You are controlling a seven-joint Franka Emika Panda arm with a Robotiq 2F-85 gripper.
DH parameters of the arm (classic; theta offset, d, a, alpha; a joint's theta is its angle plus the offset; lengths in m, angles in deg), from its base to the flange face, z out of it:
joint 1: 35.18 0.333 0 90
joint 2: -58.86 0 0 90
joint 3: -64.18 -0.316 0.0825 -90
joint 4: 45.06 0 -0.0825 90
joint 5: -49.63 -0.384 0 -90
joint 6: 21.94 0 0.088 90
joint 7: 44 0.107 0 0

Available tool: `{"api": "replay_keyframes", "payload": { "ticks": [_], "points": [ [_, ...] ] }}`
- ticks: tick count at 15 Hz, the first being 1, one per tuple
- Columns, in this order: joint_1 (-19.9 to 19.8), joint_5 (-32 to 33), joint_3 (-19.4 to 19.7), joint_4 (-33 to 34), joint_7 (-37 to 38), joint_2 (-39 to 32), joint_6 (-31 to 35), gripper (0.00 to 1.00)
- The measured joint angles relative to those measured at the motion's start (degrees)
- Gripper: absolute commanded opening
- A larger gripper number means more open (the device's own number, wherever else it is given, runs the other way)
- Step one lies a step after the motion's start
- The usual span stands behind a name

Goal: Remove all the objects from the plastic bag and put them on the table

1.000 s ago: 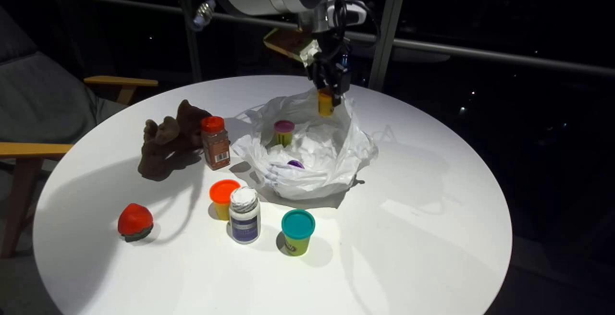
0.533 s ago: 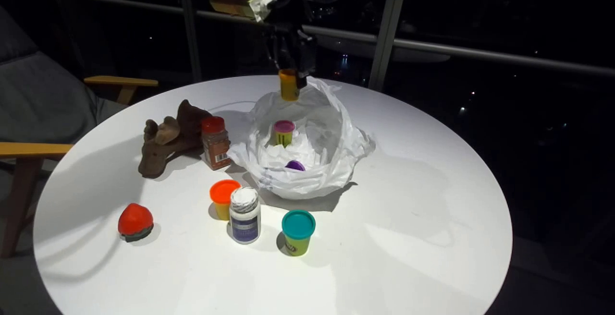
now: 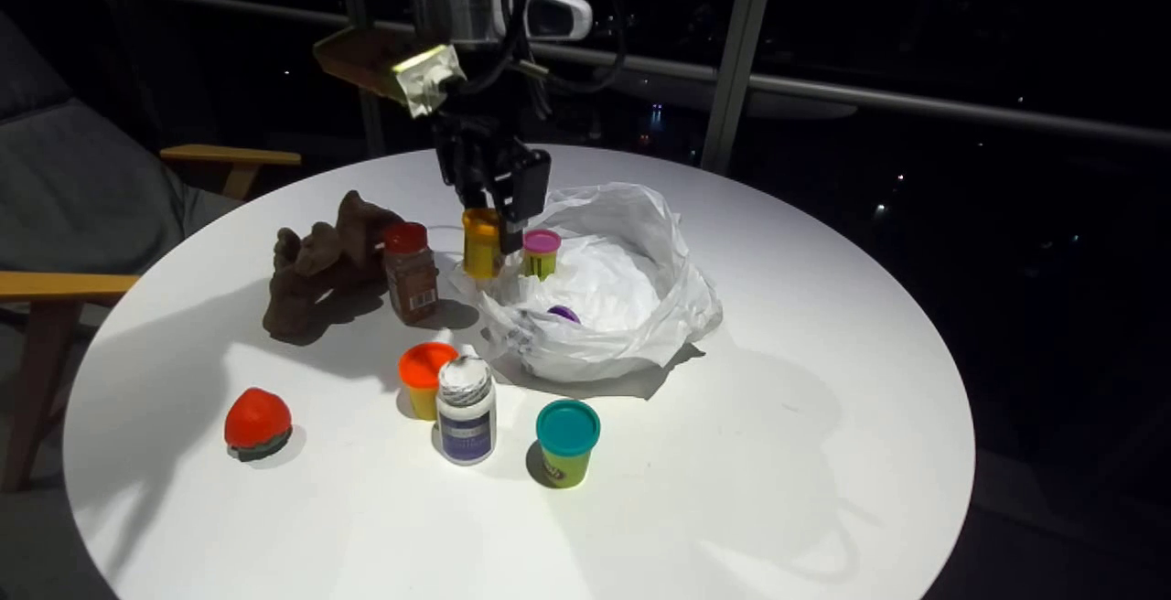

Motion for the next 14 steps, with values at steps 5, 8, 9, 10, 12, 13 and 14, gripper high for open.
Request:
{"api": "replay_keyframes", "payload": {
  "ticks": [5, 8, 9, 10, 12, 13, 14],
  "points": [
    [-3.6, -1.8, -4.0, -7.5, -11.0, -1.9, 10.0, 0.27],
    [-3.7, -1.7, -5.6, -9.6, -14.7, -3.3, 15.2, 0.27],
    [-3.6, -1.7, -6.1, -10.1, -15.5, -3.4, 16.5, 0.27],
    [-3.5, -1.7, -6.6, -10.4, -16.1, -3.4, 17.5, 0.27],
    [-3.4, -1.6, -7.5, -10.6, -17.2, -3.4, 18.5, 0.27],
    [-3.3, -1.6, -7.9, -10.6, -17.7, -3.5, 18.6, 0.27],
    [-3.3, -1.6, -8.2, -10.6, -18.2, -3.8, 18.6, 0.27]
  ]
}}
